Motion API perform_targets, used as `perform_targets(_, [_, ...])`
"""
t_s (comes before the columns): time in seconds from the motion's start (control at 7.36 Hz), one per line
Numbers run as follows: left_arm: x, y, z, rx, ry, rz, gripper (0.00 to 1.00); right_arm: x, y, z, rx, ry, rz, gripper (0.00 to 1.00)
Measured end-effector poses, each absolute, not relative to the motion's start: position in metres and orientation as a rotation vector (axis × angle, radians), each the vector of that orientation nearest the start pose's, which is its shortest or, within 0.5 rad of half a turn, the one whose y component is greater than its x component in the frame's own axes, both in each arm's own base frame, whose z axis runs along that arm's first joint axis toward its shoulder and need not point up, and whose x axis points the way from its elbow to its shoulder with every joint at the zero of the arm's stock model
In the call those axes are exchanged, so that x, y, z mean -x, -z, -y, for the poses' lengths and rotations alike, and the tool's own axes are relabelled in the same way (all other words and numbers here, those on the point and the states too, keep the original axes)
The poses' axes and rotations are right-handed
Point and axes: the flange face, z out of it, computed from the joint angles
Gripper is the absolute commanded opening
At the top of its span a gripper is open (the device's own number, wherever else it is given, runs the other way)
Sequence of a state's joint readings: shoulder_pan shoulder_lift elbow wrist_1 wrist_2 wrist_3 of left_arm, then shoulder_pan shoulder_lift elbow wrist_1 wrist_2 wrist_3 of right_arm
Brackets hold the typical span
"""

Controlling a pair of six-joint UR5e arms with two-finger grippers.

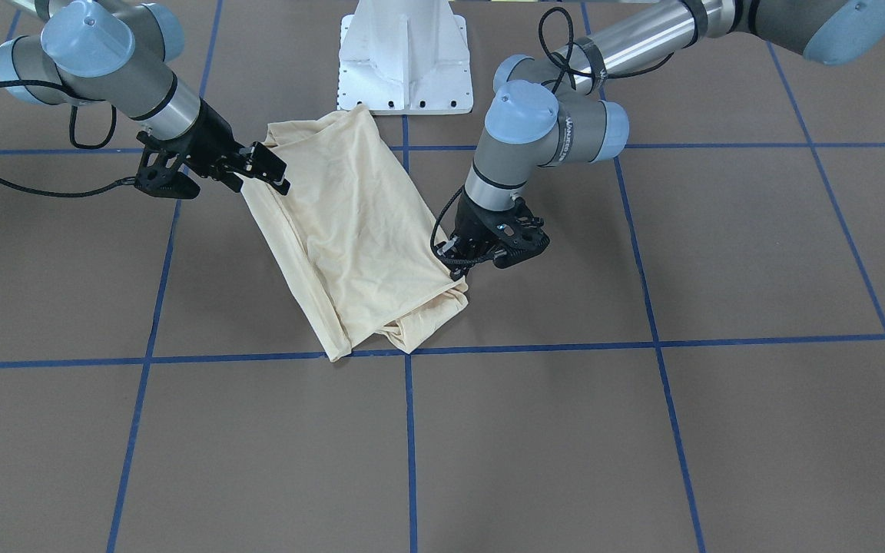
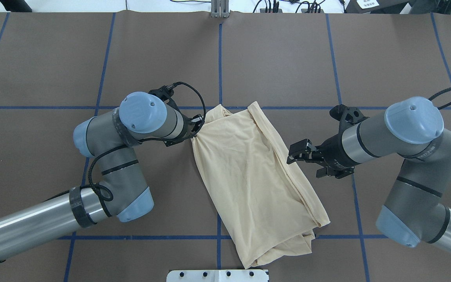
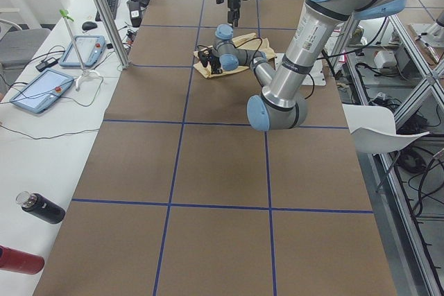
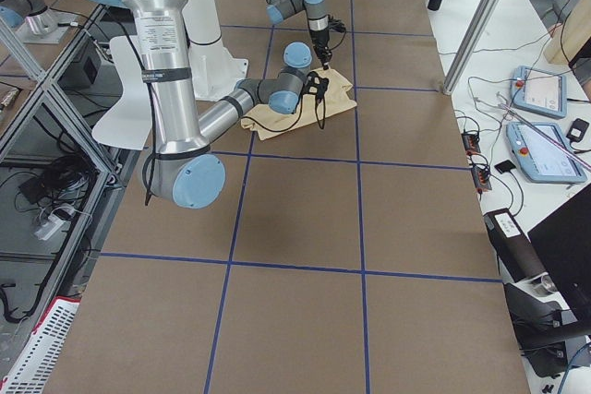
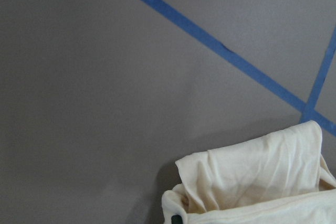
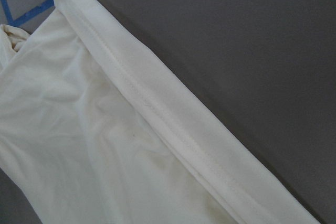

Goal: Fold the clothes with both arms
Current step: 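Pull the shirt with the left gripper to straighten it lengthwise, then release the shirt with the left gripper while the right gripper approaches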

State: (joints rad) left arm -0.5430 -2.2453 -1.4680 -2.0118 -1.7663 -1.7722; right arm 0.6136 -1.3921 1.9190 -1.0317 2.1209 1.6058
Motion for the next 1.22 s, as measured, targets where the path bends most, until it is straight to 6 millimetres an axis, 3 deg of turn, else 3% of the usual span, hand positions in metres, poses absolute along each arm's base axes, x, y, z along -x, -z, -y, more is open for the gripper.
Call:
perform_targets(0.41, [-0.577,-0.246,0.539,-0.053,0.602,-1.036,0.0,0.393,-0.338,0.377,0.169,-0.29,1.132,1.0])
perform_targets(0.68, [-0.578,-0.258,0.578,-0.139,0.601,-1.069,0.0,0.394,-0.341,0.377,0.171,-0.293,1.127,1.0])
perform_targets(0.95, [-0.574,-0.263,0.597,-0.207,0.613,-1.091,0.0,0.396,-0.345,0.378,0.173,-0.296,1.121,1.0])
perform_targets(1.09, [-0.572,-0.262,0.6,-0.226,0.617,-1.102,0.99,0.397,-0.346,0.379,0.174,-0.297,1.118,1.0])
perform_targets(1.22, [-0.571,-0.262,0.601,-0.241,0.606,-1.105,1.0,0.397,-0.347,0.379,0.169,-0.3,1.116,1.0])
